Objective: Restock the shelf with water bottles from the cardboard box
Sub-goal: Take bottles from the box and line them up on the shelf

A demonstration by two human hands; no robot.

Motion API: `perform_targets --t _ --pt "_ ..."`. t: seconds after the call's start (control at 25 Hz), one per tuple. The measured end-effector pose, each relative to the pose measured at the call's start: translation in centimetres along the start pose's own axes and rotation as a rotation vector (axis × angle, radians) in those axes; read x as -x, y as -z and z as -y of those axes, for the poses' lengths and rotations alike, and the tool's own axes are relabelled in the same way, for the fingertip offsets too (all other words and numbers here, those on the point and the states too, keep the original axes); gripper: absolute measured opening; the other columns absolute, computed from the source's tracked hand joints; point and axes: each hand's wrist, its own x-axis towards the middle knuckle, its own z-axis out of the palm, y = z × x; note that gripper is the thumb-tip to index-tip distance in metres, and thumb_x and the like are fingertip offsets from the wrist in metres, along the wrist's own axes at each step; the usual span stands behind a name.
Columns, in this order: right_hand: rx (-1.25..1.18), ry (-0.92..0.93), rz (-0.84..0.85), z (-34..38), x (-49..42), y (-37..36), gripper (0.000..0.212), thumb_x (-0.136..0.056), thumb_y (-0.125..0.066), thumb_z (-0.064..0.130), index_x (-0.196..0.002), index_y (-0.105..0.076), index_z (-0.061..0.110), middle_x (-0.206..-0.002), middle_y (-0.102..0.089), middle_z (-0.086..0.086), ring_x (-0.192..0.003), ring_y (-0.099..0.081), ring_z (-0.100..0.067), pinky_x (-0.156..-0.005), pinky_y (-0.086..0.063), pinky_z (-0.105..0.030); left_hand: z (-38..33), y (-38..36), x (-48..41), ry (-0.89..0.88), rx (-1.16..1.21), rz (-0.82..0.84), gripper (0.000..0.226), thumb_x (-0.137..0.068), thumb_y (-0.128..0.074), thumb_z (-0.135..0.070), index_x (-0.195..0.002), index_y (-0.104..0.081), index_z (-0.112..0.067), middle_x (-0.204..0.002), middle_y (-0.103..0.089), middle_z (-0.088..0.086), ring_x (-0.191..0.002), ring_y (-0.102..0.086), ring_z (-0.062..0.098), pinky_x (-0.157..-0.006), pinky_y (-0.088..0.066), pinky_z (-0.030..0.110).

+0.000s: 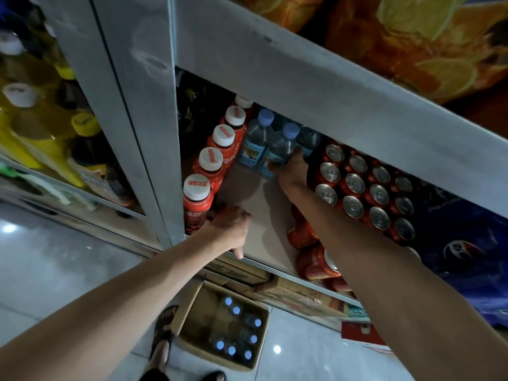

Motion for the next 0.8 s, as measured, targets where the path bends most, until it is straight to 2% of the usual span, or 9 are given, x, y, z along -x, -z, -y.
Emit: perform_targets --t 0.08,0.2,0.36,0.48,0.56,0.68,0.8 --pt "0.009 0.019 -0.032 0.0 -0.3 -0.3 0.048 -0.082 -0.075 0.012 -0.123 -0.055 -0.002 -0.128 -0.061 -0.021 -0.119 -0.058 -0.032 -0.100 -0.048 -0.043 -0.1 0.4 0.2 0.008 -0.045 0.036 0.068 -0.069 -0.084 -0.034 -0.123 -0.056 -0.003 -0.123 -0.061 0.014 -0.114 -0.059 0.028 -0.095 -0.046 0.034" --pt "0.019 0.027 -0.048 0.0 -0.5 -0.3 0.044 -0.082 -0.074 0.009 -0.121 -0.058 -0.004 -0.125 -0.063 -0.022 -0.116 -0.061 -0.031 -0.098 -0.050 -0.040 0.2 0.3 -0.1 -0.001 -0.045 0.051 0.071 -0.062 -0.088 -0.037 -0.118 -0.061 -0.002 -0.118 -0.065 0.013 -0.108 -0.063 0.028 -0.092 -0.050 0.034" --pt "-0.029 -0.007 -0.065 -0.5 -0.9 -0.8 0.052 -0.078 -0.077 0.009 -0.123 -0.053 0.000 -0.126 -0.063 -0.019 -0.117 -0.061 -0.028 -0.096 -0.052 -0.038 0.4 -0.2 -0.3 -0.009 -0.019 0.041 0.069 -0.061 -0.088 -0.038 -0.114 -0.063 -0.003 -0.112 -0.068 0.012 -0.104 -0.065 0.027 -0.089 -0.052 0.032" --pt "-0.026 -0.042 -0.026 -0.9 -1.3 -1.0 0.062 -0.078 -0.078 0.015 -0.130 -0.045 0.004 -0.130 -0.061 -0.016 -0.120 -0.059 -0.027 -0.097 -0.052 -0.038 0.9 -0.5 -0.3 -0.041 -0.001 0.018 0.066 -0.060 -0.087 -0.040 -0.110 -0.064 -0.003 -0.109 -0.068 0.012 -0.099 -0.066 0.025 -0.087 -0.053 0.031" --pt "-0.002 -0.066 0.004 -1.0 -1.1 -0.5 0.065 -0.077 -0.079 0.022 -0.131 -0.046 0.005 -0.130 -0.061 -0.015 -0.120 -0.059 -0.027 -0.098 -0.051 -0.038 1.6 -0.8 -0.1 -0.074 -0.012 -0.018 0.065 -0.061 -0.086 -0.042 -0.109 -0.063 -0.004 -0.108 -0.069 0.012 -0.095 -0.067 0.025 -0.084 -0.053 0.031" --pt "0.013 -0.018 0.016 -0.4 0.9 2.3 0.047 -0.077 -0.077 0.024 -0.119 -0.060 0.009 -0.112 -0.068 -0.005 -0.103 -0.065 -0.020 -0.082 -0.053 -0.029 2.1 -0.8 0.4 -0.098 -0.087 -0.050 0.067 -0.064 -0.083 -0.047 -0.113 -0.061 -0.006 -0.108 -0.067 0.015 -0.096 -0.065 0.028 -0.082 -0.052 0.032" --pt "-0.121 0.070 0.116 -0.3 5.7 6.5 0.019 -0.080 -0.070 0.011 -0.098 -0.066 0.013 -0.081 -0.066 0.000 -0.076 -0.064 -0.015 -0.072 -0.057 -0.033 1.0 -1.3 1.6 -0.067 -0.086 -0.081 0.065 -0.069 -0.080 -0.041 -0.124 -0.059 -0.015 -0.120 -0.063 0.014 -0.108 -0.061 0.031 -0.093 -0.051 0.037"
